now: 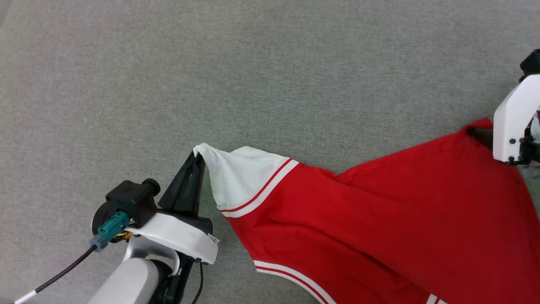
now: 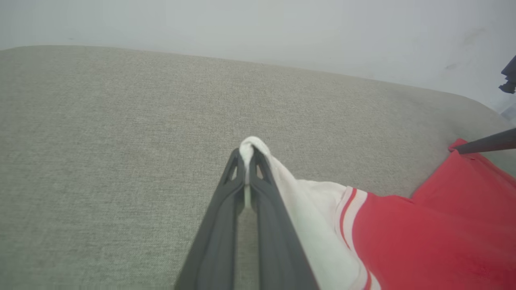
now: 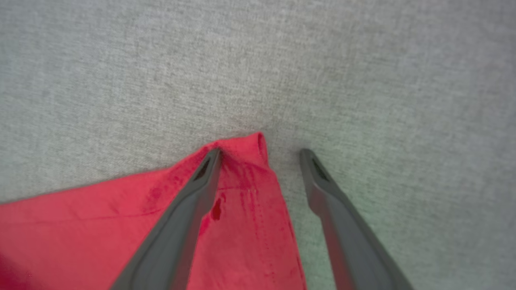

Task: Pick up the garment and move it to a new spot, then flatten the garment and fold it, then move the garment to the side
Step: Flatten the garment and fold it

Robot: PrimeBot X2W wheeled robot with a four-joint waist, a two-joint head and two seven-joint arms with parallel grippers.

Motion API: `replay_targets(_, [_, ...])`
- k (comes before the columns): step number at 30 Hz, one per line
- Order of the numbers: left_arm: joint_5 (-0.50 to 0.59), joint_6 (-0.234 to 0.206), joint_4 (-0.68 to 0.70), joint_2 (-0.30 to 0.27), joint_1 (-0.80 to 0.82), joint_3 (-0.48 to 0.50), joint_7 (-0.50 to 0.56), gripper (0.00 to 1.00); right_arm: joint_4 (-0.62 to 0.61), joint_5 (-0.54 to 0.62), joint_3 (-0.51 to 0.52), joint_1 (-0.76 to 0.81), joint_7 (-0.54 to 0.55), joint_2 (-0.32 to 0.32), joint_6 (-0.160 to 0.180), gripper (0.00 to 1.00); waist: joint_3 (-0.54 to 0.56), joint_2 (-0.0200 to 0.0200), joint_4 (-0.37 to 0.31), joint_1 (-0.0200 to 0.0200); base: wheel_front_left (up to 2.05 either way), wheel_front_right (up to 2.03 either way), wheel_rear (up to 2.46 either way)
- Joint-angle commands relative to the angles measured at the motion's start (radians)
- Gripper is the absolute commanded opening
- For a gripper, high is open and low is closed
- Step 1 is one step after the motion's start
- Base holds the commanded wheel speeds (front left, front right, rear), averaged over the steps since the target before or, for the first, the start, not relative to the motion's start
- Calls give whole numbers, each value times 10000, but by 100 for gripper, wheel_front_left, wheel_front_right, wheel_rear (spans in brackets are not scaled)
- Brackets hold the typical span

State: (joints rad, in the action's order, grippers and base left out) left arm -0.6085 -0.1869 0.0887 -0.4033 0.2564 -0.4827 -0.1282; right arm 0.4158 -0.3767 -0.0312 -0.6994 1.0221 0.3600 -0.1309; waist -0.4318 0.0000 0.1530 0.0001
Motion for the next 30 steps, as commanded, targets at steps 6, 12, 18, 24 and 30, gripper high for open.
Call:
replay_targets(6, [-23, 51, -288, 34, 99, -14, -144, 0, 619, 61, -282, 548, 450, -430, 2, 0, 109, 0, 10, -1, 0, 0, 0])
replay_targets(12, [90, -52, -564, -196, -91, -13, -80, 0, 341, 172, -133, 346, -675, -277, 3, 0, 976, 0, -222, -1, 0, 0, 0])
replay_targets(18, [200, -213, -684, -695, 92, 286, 48, 0, 280, 190, -339, 449, -2102, -183, 3, 0, 2319, 0, -633, -1, 0, 0, 0])
replay_targets(24, [34, -25, -1173, -990, 816, 555, 339, 0, 481, 162, -515, 506, -3397, -409, 3, 0, 3484, 0, -1196, -1, 0, 0, 0])
replay_targets(30, [-419, 300, -2258, -782, 2109, 908, 569, 0, 774, 80, -677, 207, -4396, -622, 3, 0, 4016, 0, -1595, -1, 0, 0, 0])
